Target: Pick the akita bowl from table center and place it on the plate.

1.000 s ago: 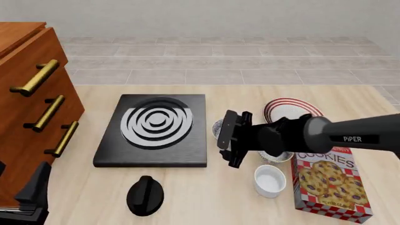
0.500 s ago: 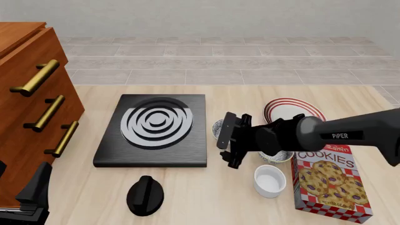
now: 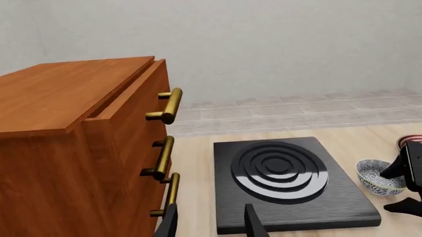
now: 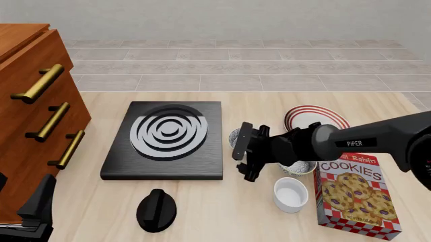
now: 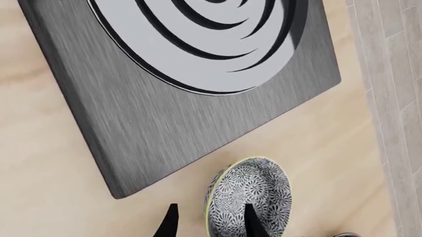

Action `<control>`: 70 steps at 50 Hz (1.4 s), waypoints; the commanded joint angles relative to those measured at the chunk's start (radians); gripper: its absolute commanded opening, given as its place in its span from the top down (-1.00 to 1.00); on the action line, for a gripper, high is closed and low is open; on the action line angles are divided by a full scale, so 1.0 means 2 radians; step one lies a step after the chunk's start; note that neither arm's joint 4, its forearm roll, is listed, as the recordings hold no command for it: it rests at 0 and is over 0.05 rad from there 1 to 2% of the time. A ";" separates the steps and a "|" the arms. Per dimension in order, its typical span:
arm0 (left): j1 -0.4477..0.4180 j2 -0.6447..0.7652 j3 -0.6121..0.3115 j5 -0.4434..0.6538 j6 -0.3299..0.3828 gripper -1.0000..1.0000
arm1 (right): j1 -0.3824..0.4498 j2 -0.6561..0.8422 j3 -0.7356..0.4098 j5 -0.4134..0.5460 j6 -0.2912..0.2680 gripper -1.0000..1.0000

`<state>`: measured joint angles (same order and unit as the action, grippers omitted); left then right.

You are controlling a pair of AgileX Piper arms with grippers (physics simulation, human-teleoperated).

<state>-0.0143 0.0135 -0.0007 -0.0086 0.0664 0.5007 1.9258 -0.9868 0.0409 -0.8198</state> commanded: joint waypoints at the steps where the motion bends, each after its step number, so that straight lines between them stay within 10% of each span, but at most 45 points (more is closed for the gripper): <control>1: 0.001 0.001 0.000 0.000 0.000 -1.00 | 0.000 0.019 0.001 -0.008 0.002 -1.00; 11: 0.000 0.001 0.000 0.000 0.001 -1.00 | -0.003 0.007 0.018 -0.024 -0.019 -1.00; 12: 0.000 0.001 0.000 0.000 0.001 -1.00 | -0.002 0.007 0.021 -0.027 -0.025 1.00; 37: -0.002 0.001 0.000 0.000 0.002 -1.00 | -0.001 -0.041 0.019 -0.020 -0.027 1.00; 57: -0.004 0.002 0.000 0.000 0.003 -1.00 | -0.034 -0.076 -0.022 0.014 0.085 1.00; 70: -0.004 0.003 0.000 0.000 0.002 -1.00 | -0.080 -0.083 -0.031 0.014 0.101 1.00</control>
<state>-0.0224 0.0174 -0.0007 -0.0087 0.0721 0.4040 1.7791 -1.0268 0.0658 -0.6673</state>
